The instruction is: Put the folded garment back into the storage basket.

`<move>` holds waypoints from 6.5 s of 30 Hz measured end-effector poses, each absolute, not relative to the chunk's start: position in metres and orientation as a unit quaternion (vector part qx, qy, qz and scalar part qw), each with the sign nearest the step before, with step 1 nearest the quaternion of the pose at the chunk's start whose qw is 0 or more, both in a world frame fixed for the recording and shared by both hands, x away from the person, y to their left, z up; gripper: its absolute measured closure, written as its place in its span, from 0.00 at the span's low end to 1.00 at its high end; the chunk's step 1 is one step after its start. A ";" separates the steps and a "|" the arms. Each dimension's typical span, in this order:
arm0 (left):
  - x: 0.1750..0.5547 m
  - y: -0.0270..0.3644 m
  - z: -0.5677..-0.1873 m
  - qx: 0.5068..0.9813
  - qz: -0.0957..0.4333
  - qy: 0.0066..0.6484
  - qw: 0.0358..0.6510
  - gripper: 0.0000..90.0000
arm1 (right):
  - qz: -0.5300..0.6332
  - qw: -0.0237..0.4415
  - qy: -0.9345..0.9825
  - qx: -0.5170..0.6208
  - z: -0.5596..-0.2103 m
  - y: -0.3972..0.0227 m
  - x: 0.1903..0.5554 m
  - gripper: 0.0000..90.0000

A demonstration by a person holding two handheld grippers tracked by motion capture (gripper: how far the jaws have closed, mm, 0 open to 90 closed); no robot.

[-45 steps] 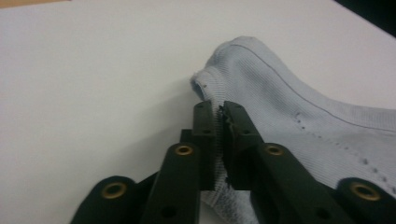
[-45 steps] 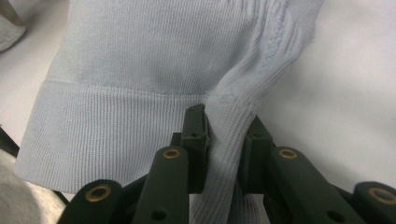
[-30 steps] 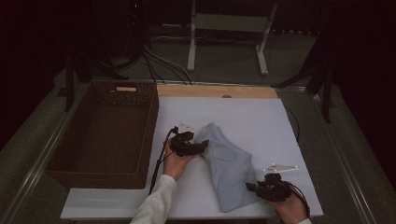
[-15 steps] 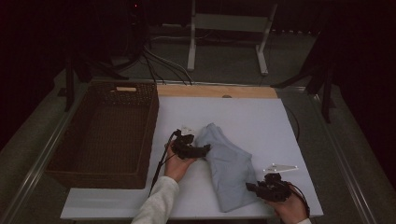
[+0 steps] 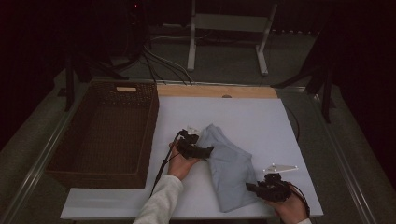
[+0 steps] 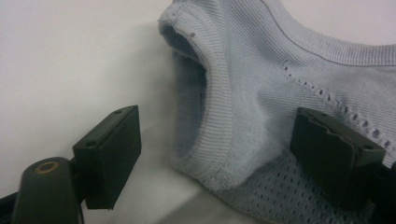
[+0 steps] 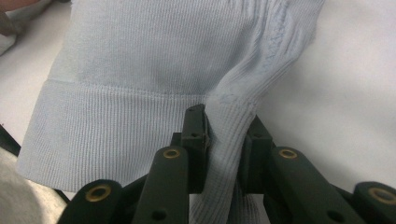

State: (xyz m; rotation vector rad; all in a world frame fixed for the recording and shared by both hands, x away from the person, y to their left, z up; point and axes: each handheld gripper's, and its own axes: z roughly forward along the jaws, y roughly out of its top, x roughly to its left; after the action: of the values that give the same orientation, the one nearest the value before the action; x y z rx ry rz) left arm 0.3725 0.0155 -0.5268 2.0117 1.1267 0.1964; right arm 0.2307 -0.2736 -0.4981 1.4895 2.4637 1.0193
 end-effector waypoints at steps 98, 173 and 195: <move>0.378 0.036 -0.447 0.766 0.042 0.419 0.485 0.93 | 0.411 -0.028 0.761 0.500 -0.459 -0.247 0.241 0.87; 0.387 0.075 -0.390 0.756 0.061 0.440 0.481 0.93 | 0.462 -0.041 0.756 0.462 -0.407 -0.178 0.280 0.87; 0.390 0.086 -0.379 0.751 0.065 0.446 0.483 0.93 | 0.463 -0.045 0.759 0.456 -0.398 -0.165 0.290 0.88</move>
State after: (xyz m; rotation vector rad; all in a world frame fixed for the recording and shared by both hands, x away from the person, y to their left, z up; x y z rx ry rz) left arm 0.3898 0.0863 -0.3790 1.8296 1.0856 0.1572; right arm 0.2904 -0.1652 -0.3977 1.4736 2.4560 1.4963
